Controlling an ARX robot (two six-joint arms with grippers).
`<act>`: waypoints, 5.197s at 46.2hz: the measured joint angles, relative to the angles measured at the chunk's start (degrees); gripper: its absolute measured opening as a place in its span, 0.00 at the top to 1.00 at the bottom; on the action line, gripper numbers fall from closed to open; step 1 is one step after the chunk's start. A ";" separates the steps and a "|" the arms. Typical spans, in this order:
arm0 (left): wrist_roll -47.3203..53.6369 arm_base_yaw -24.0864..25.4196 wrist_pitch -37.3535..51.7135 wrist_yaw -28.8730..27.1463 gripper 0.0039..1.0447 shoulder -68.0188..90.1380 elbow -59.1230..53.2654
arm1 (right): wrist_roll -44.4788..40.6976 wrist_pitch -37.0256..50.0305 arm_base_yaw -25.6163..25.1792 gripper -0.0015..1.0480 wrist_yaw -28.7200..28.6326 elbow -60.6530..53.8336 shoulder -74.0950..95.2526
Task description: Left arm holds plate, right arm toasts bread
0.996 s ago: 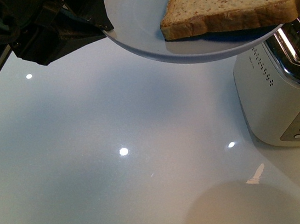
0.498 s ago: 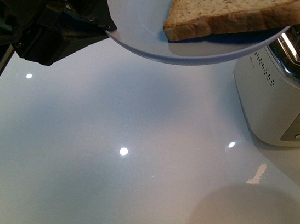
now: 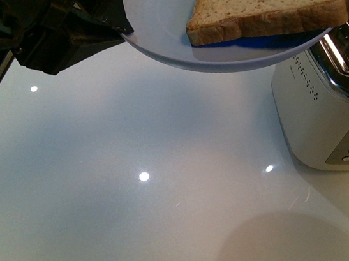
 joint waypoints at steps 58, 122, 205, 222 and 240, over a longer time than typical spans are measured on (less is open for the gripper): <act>-0.02 0.00 0.00 -0.04 0.97 0.00 0.00 | 35.60 13.68 25.62 0.09 14.08 3.13 15.78; -0.17 0.00 0.02 0.09 0.97 0.00 0.02 | 0.04 0.74 4.74 0.97 11.93 22.80 14.67; -0.15 0.00 0.02 0.09 0.97 0.00 0.04 | -13.14 1.09 14.95 0.97 31.76 22.82 39.43; -0.15 0.00 0.02 0.09 0.97 0.00 0.04 | -12.41 3.23 15.06 0.89 30.80 20.15 41.20; -0.17 0.00 0.02 0.07 0.97 0.00 0.04 | -12.07 3.13 12.68 0.33 26.40 16.85 33.29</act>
